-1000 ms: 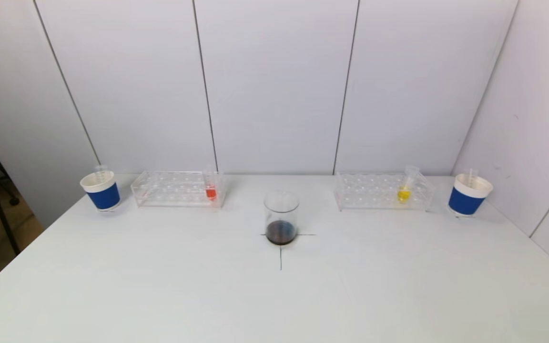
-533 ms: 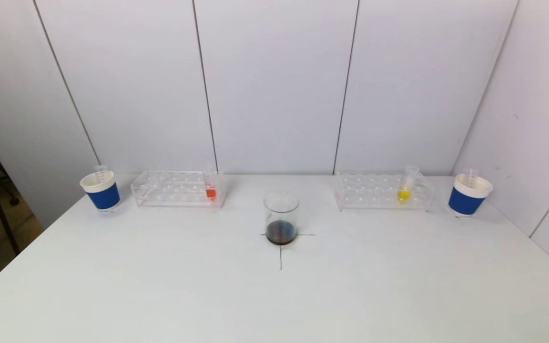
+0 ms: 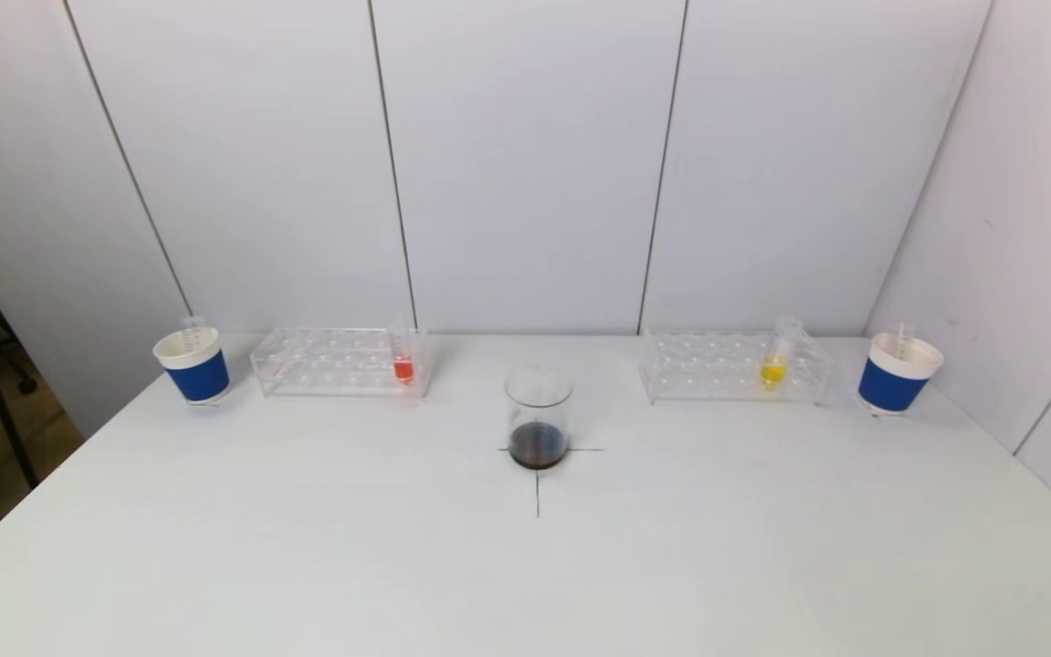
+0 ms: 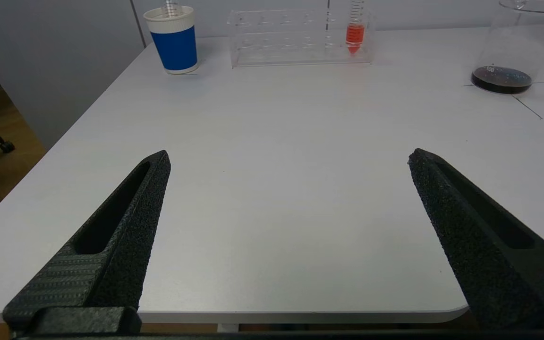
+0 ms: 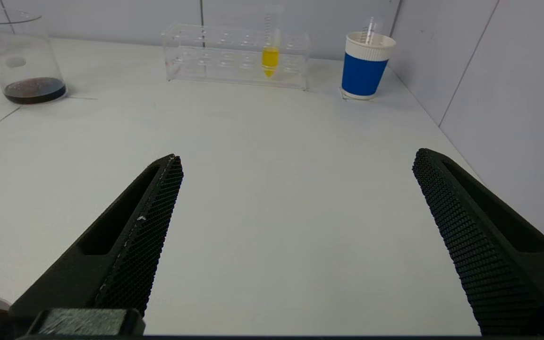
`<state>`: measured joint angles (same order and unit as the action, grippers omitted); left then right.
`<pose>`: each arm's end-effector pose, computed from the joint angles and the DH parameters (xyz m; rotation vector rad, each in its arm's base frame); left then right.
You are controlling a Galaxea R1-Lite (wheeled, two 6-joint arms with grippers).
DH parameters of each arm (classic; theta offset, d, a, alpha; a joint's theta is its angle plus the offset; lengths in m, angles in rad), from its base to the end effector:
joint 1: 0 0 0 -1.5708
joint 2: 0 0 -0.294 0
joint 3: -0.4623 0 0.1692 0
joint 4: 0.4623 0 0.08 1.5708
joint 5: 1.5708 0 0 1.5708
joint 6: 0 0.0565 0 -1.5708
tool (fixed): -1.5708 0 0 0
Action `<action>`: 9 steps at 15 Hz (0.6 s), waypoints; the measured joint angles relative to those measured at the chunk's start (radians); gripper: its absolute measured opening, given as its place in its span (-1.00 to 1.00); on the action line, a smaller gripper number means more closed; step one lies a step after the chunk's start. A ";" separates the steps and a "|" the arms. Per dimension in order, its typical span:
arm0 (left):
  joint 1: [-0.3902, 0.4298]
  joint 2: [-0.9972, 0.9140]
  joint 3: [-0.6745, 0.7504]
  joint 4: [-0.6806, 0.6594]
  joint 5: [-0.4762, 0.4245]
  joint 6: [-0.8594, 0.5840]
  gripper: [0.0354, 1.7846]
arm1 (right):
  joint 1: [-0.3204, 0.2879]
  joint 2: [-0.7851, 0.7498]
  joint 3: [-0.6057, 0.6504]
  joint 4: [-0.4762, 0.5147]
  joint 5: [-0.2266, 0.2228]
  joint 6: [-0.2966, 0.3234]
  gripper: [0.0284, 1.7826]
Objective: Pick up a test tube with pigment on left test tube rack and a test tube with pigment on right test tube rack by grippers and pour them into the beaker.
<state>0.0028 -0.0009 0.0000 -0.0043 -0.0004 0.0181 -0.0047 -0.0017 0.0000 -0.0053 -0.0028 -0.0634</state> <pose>-0.0061 0.0000 0.0760 0.0181 -0.0052 0.0024 -0.0062 -0.0001 0.0762 -0.0634 -0.0068 -0.0077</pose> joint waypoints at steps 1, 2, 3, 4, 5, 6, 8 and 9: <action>0.000 0.000 0.000 0.000 0.000 0.000 0.98 | 0.000 0.000 0.000 0.000 0.000 0.000 0.99; 0.000 0.000 0.000 0.000 0.000 0.000 0.98 | 0.000 0.000 0.000 0.000 0.000 0.001 0.99; 0.000 0.000 0.000 0.000 0.000 0.000 0.98 | 0.000 0.000 0.000 0.000 0.000 0.001 0.99; 0.000 0.000 0.000 0.000 0.000 0.000 0.98 | 0.000 0.000 0.000 0.000 0.000 0.001 0.99; 0.000 0.000 0.000 0.000 0.000 0.000 0.98 | 0.000 0.000 0.000 0.000 0.000 0.000 0.99; 0.000 0.000 0.000 0.000 0.000 0.000 0.98 | 0.000 0.000 0.000 0.000 0.000 0.000 0.99; 0.000 0.000 0.000 0.000 0.000 0.000 0.98 | 0.000 0.000 0.000 0.000 0.000 0.000 0.99; 0.000 0.000 0.000 0.000 0.000 0.000 0.98 | 0.000 0.000 0.000 0.000 0.000 0.000 0.99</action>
<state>0.0028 -0.0009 0.0000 -0.0043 0.0000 0.0183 -0.0047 -0.0017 0.0000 -0.0053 -0.0028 -0.0630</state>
